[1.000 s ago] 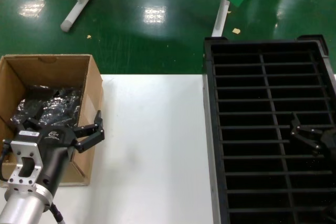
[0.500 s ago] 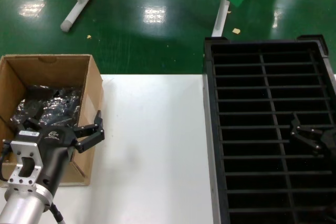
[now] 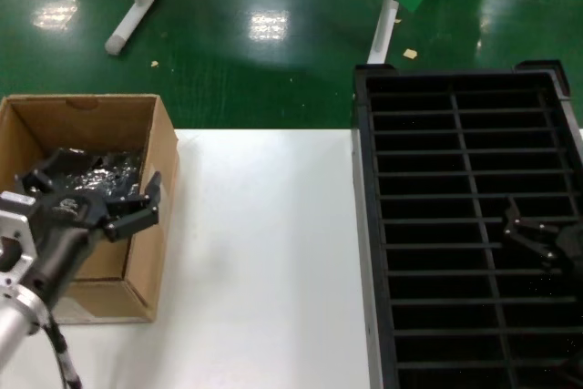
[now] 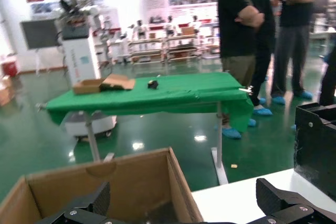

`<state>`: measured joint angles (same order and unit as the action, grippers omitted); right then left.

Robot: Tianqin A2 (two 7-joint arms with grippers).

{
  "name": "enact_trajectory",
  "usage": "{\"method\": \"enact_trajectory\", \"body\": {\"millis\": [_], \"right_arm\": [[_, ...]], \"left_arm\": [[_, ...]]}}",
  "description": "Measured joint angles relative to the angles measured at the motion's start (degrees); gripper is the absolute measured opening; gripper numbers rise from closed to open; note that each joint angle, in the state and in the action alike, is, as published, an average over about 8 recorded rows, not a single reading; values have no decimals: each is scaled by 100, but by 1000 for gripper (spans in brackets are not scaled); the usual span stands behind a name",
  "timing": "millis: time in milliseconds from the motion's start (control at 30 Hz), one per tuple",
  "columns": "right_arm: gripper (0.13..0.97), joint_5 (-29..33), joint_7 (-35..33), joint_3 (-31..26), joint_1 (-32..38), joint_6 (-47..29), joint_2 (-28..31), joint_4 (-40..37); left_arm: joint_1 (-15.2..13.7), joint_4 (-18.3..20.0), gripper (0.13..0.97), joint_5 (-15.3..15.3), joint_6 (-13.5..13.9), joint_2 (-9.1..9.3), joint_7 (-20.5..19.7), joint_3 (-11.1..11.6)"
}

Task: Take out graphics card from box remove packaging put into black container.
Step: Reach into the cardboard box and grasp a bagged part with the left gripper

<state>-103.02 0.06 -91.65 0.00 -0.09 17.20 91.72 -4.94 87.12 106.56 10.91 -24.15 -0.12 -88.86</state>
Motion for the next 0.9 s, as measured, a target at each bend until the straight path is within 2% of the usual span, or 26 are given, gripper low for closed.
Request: {"method": "enact_trajectory", "body": {"millis": [133, 233, 367, 500, 600, 733, 900], "right_arm": [[966, 0, 0, 0, 0, 0, 0, 0], [966, 0, 0, 0, 0, 0, 0, 0], [966, 0, 0, 0, 0, 0, 0, 0], [966, 0, 1, 0, 0, 0, 0, 0], [966, 0, 2, 0, 0, 0, 0, 0], [966, 1, 2, 0, 0, 0, 0, 0], [966, 1, 2, 0, 0, 0, 0, 0]], "left_arm": [[-220, -166, 966, 175, 685, -312, 347, 203], [-408, -283, 966, 283, 1225, -559, 755, 346], [-717, -541, 966, 348, 1912, -899, 1480, 461], [-1105, -1005, 966, 306, 2509, -1239, 2358, 477], [-1444, -1475, 966, 217, 2856, -1471, 3055, 434], [-1882, -2121, 966, 62, 3171, -1704, 3917, 328], [-2179, -2664, 966, -182, 3368, -1919, 4581, 97]]}}
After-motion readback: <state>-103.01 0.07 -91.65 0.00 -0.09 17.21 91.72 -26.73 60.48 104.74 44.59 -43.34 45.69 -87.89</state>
